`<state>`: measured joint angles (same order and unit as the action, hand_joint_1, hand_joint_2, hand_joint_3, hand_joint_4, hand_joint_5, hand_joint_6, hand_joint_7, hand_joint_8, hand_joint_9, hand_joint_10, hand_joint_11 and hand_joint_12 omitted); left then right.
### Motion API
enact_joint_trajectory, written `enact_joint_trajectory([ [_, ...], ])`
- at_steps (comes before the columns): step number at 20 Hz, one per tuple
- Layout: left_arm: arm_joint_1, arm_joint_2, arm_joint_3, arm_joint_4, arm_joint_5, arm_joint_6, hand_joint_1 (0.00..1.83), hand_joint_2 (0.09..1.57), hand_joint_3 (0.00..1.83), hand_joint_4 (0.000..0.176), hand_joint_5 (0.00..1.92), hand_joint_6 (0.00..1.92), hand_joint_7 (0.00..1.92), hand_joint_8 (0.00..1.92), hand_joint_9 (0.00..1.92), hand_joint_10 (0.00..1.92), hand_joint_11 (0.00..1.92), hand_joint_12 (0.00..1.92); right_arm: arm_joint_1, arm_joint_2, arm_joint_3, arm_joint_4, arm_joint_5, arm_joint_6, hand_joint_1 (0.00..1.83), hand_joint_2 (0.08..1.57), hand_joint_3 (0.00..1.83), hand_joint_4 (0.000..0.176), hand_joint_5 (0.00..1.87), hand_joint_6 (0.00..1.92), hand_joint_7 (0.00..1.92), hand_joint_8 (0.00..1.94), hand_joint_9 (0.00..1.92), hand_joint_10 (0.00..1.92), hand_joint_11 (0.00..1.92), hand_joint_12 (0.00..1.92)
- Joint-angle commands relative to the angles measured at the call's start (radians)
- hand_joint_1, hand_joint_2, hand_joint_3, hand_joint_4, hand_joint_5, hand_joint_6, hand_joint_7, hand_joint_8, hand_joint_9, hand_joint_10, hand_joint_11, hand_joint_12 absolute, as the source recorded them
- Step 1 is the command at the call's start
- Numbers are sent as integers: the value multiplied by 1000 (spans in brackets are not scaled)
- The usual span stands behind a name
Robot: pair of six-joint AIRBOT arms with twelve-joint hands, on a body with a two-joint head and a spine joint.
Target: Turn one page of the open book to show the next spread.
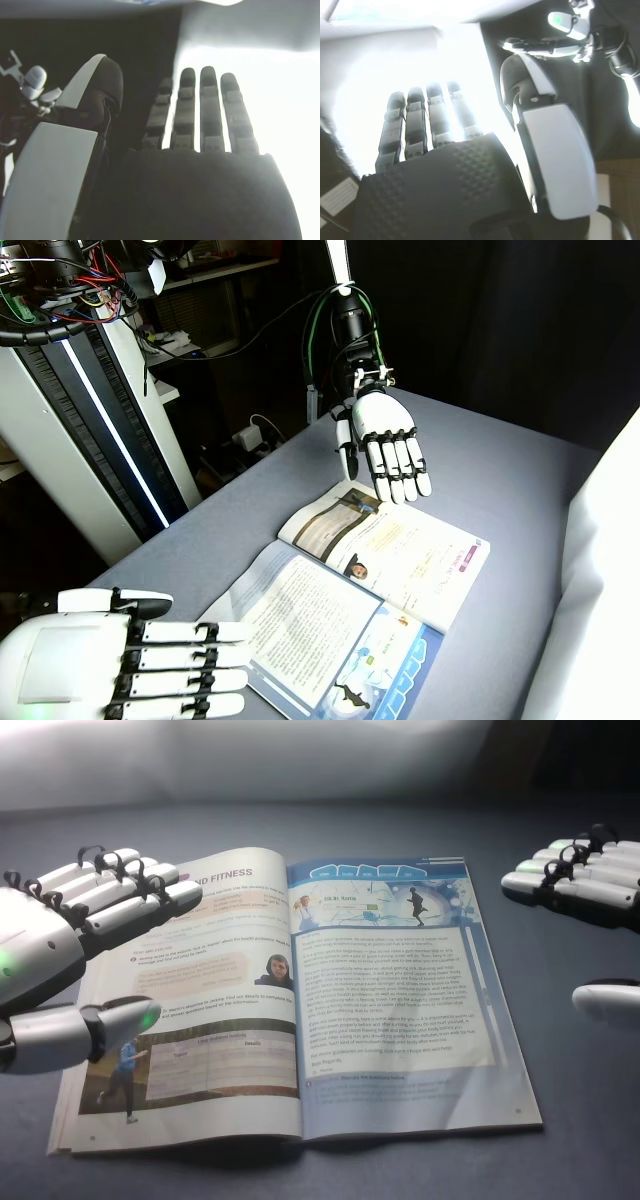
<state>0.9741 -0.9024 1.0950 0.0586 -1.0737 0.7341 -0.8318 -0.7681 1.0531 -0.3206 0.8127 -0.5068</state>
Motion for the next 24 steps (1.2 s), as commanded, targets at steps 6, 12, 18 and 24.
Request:
enact_joint_trajectory([
  [6,-8,22,0,-43,-140,2,8,1439,12,0,34,1,0,0,0,0,0,0,100,5,-2,-126,-12,62,287,1288,7,0,38,15,0,0,0,0,0,0],
  [12,31,72,-31,-105,-194,47,191,1432,0,18,35,11,0,0,0,0,0,0,207,-47,31,-520,-215,335,9,1345,18,0,0,0,0,0,0,0,0,0],
  [18,59,89,-47,-136,-227,60,304,1424,0,0,41,5,0,0,0,0,0,0,212,-94,62,-718,-278,502,0,1307,0,0,0,0,0,0,0,0,0,0],
  [24,94,100,-56,-164,-258,61,306,1400,0,12,15,0,0,0,0,0,0,0,207,-141,92,-837,-302,619,0,1295,0,0,33,13,0,0,0,0,0,0],
])
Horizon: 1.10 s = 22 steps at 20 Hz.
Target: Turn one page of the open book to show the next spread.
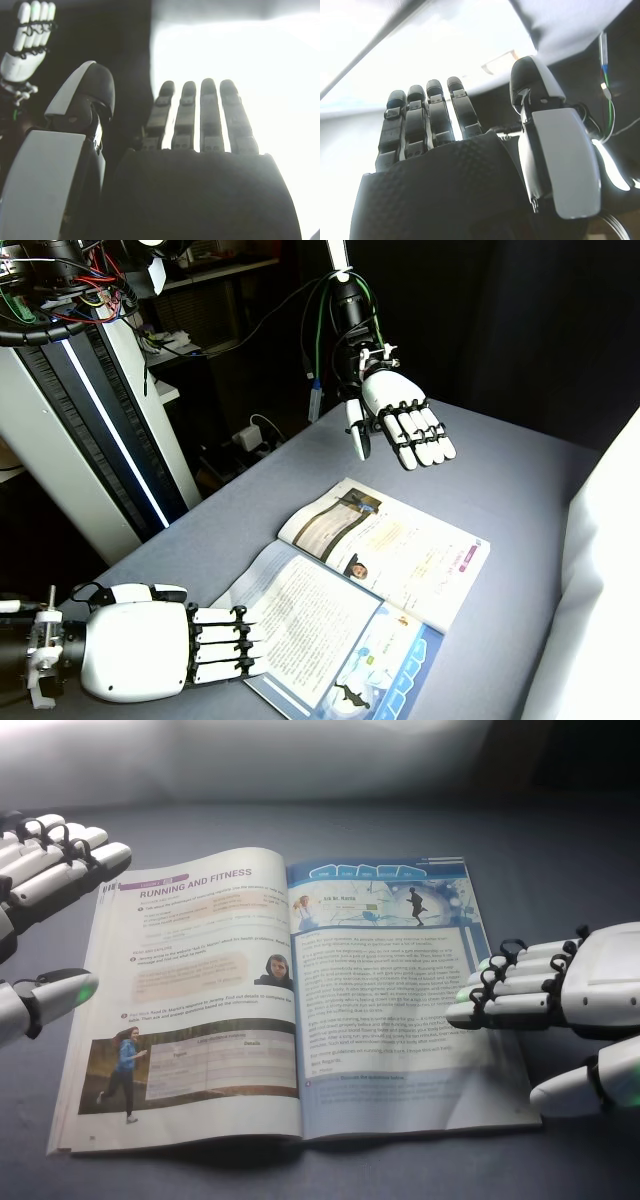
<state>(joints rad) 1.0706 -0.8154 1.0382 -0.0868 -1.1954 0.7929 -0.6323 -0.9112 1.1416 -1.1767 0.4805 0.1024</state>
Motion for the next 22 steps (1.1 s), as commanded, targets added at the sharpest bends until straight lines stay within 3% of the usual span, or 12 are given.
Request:
enact_joint_trajectory([
  [1,-2,14,0,-19,-138,3,284,1401,0,14,8,1,0,0,0,0,0,0,6,-3,7,12,30,18,0,1295,0,0,20,7,0,0,0,0,0,0],
  [7,0,15,-1,-20,-146,4,311,1403,0,17,14,3,0,0,0,0,0,0,0,-46,31,-49,27,78,0,1284,0,0,0,0,0,0,0,0,0,0],
  [9,1,15,-2,-20,-149,4,309,1404,0,5,21,5,0,0,0,0,0,0,-7,-69,43,-66,27,94,0,1281,0,0,0,0,0,0,0,0,0,0],
  [16,24,22,-8,-38,-167,7,316,1399,0,25,17,1,0,0,0,0,0,0,-18,-139,87,-50,59,101,0,1256,0,0,0,0,0,0,0,0,0,0],
  [22,54,23,-14,-63,-177,7,325,1400,0,21,23,2,0,0,0,0,0,0,-17,-205,125,137,128,-42,0,1274,0,0,0,0,0,0,0,0,0,0],
])
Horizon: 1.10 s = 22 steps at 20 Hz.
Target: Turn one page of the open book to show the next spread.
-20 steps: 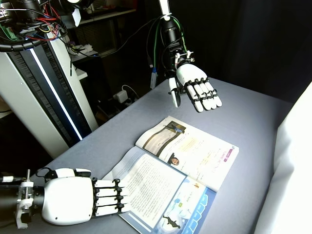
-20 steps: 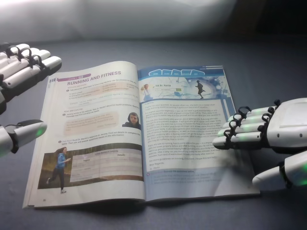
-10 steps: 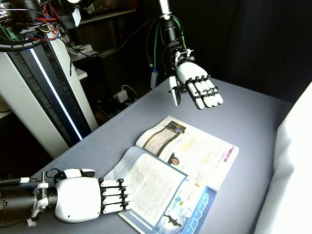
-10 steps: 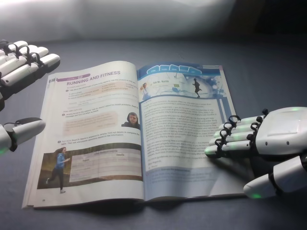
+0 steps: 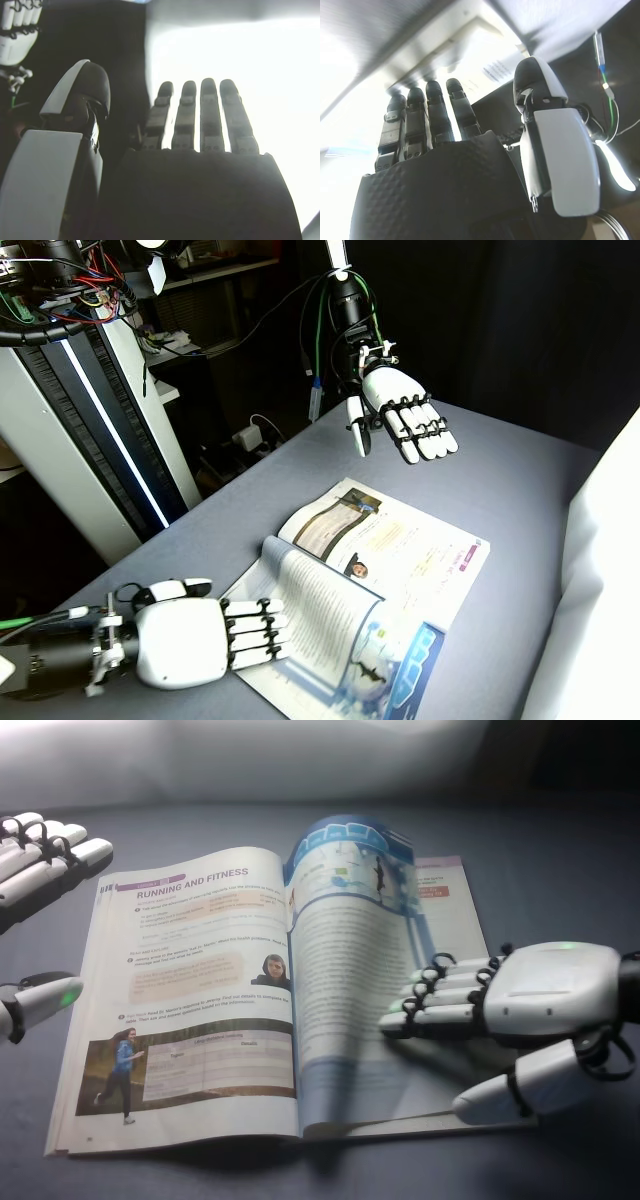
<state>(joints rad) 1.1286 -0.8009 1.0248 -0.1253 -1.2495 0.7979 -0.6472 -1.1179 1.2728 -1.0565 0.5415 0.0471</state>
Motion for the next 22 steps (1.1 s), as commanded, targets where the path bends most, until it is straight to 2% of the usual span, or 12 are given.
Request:
enact_joint_trajectory([
  [1,2,9,-2,-28,-124,2,318,1397,0,22,29,5,0,0,0,0,0,0,1,-15,2,53,83,-16,0,1276,0,0,0,0,0,0,0,0,0,0],
  [6,35,12,-9,-56,-135,2,299,1398,0,14,49,9,0,0,0,0,0,0,25,-97,39,169,148,-110,0,1281,1,0,0,0,0,0,0,0,0,0],
  [7,41,13,-10,-60,-137,2,333,1417,5,0,72,14,0,0,0,0,0,0,26,-111,46,203,163,-139,0,1285,2,0,0,0,0,0,0,0,0,0],
  [10,56,9,-10,-75,-136,2,441,1509,8,0,128,9,7,1,0,0,0,0,33,-160,75,294,229,-193,0,1255,0,0,0,0,0,0,0,0,0,0],
  [14,85,-11,-9,-98,-146,2,394,1548,8,0,138,4,21,5,0,0,0,0,101,-233,108,307,288,-221,0,1255,0,0,0,0,0,0,0,0,0,0],
  [16,85,-21,-4,-98,-141,-1,71,1529,6,0,5,0,0,0,0,0,0,0,138,-269,124,306,316,-228,0,1282,5,0,0,0,0,0,0,0,0,0],
  [17,85,-25,-2,-95,-140,-3,13,1563,45,0,0,0,0,0,0,0,0,0,156,-285,130,303,330,-228,0,1266,0,0,0,0,0,0,0,0,0,0],
  [18,85,-28,1,-94,-139,-5,2,1364,0,38,0,0,0,0,0,0,0,0,174,-292,134,297,343,-228,0,1259,0,0,0,0,0,0,0,0,0,0],
  [19,85,-31,4,-93,-138,-7,0,1401,19,20,0,0,0,0,0,0,0,0,203,-304,134,279,354,-228,0,1230,0,0,0,0,0,0,0,0,0,0],
  [20,85,-33,6,-93,-138,-8,0,1401,19,20,0,0,0,0,0,0,0,0,220,-313,133,267,361,-228,0,1230,0,0,0,0,0,0,0,0,0,0],
  [21,85,-35,8,-92,-137,-10,106,1452,13,0,117,19,73,5,23,5,8,12,236,-323,132,262,374,-228,0,1220,0,0,0,0,0,0,0,0,0,0],
  [22,84,-37,10,-92,-137,-11,20,1522,38,0,125,15,93,7,50,14,69,44,247,-330,131,262,389,-228,0,1209,0,0,0,0,0,0,0,0,0,0],
])
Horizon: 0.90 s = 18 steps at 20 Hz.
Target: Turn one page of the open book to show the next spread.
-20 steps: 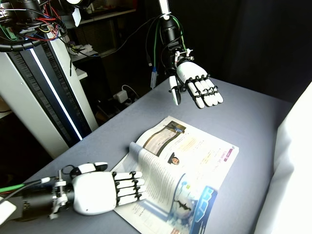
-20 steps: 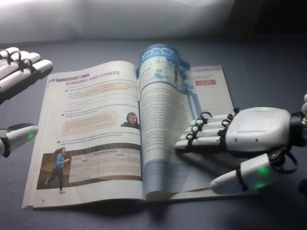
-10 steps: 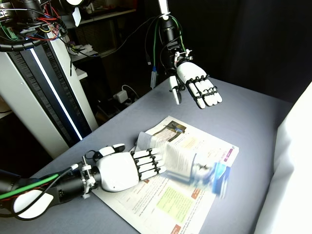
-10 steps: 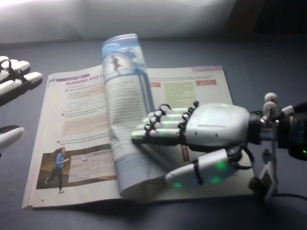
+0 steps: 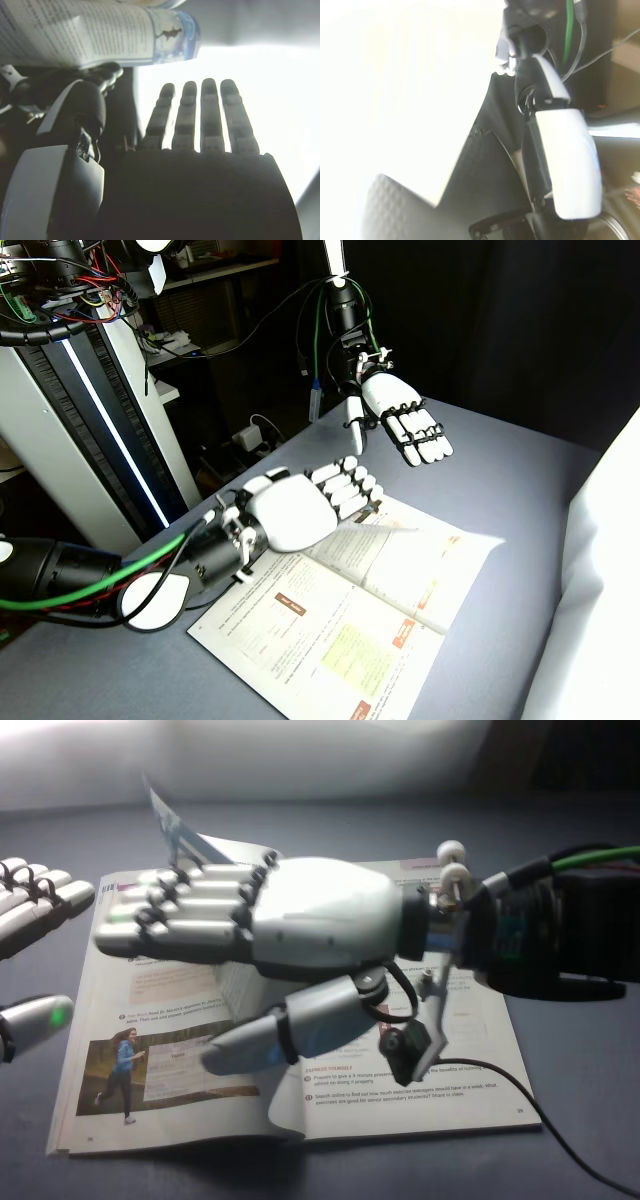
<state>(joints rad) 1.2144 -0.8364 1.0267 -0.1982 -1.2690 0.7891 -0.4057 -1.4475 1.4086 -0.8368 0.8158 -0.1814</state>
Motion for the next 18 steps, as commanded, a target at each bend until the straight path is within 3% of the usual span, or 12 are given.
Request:
enact_joint_trajectory([
  [1,-2,-5,11,-19,-118,-3,3,1446,11,0,209,20,134,5,88,5,13,313,19,-6,-7,40,130,1,0,1233,0,0,0,0,0,0,0,0,0,0],
  [3,-2,-8,14,-18,-118,-5,49,1412,4,0,206,15,112,6,25,0,0,111,45,-12,-16,36,163,1,0,1271,6,0,0,0,0,0,0,0,0,0],
  [5,-3,-10,15,-18,-122,-5,113,1530,17,0,308,4,223,23,147,15,0,585,58,-4,-35,36,207,1,0,1276,8,0,0,0,0,0,0,0,0,0],
  [6,-3,-10,15,-18,-125,-5,328,1516,7,0,279,17,214,9,111,28,0,410,60,10,-47,35,222,1,0,1270,5,0,0,0,0,0,0,0,0,0],
  [8,-3,-9,14,-22,-127,-6,847,1346,0,103,349,28,179,7,98,15,0,461,60,36,-65,33,232,1,0,1267,3,0,0,0,0,0,0,0,0,0],
  [9,-3,-8,12,-25,-131,-6,899,1325,0,101,355,19,196,6,103,11,0,324,60,55,-77,31,234,1,0,1268,4,0,0,0,0,0,0,0,0,0],
  [10,-3,-5,7,-29,-139,-6,780,1380,4,39,344,9,177,2,79,4,0,146,59,88,-94,30,234,1,0,1267,3,0,0,0,0,0,0,0,0,0],
  [11,-2,-2,4,-30,-145,-5,519,1323,0,31,346,7,159,1,83,4,0,244,55,112,-106,30,234,1,0,1268,3,0,0,0,0,0,0,0,0,0],
  [15,2,11,-10,-37,-180,-4,314,1342,0,60,95,5,19,2,0,0,0,1,26,198,-153,57,226,1,0,1268,3,0,0,0,0,0,0,0,0,0],
  [16,4,15,-14,-37,-191,-2,62,1400,3,56,24,27,30,4,112,10,0,533,-1,219,-164,70,218,1,0,1253,0,0,0,0,0,0,0,0,0,0],
  [17,7,17,-17,-37,-197,-1,944,1564,1758,171,1845,1245,1845,1218,1849,1192,1844,1321,-17,245,-168,88,214,-4,0,1264,2,0,0,0,0,0,0,0,0,0],
  [18,8,18,-19,-36,-203,0,452,1401,616,0,385,334,368,341,369,266,368,406,-41,267,-174,112,210,-12,103,1197,0,0,0,0,0,0,0,0,0,0],
])
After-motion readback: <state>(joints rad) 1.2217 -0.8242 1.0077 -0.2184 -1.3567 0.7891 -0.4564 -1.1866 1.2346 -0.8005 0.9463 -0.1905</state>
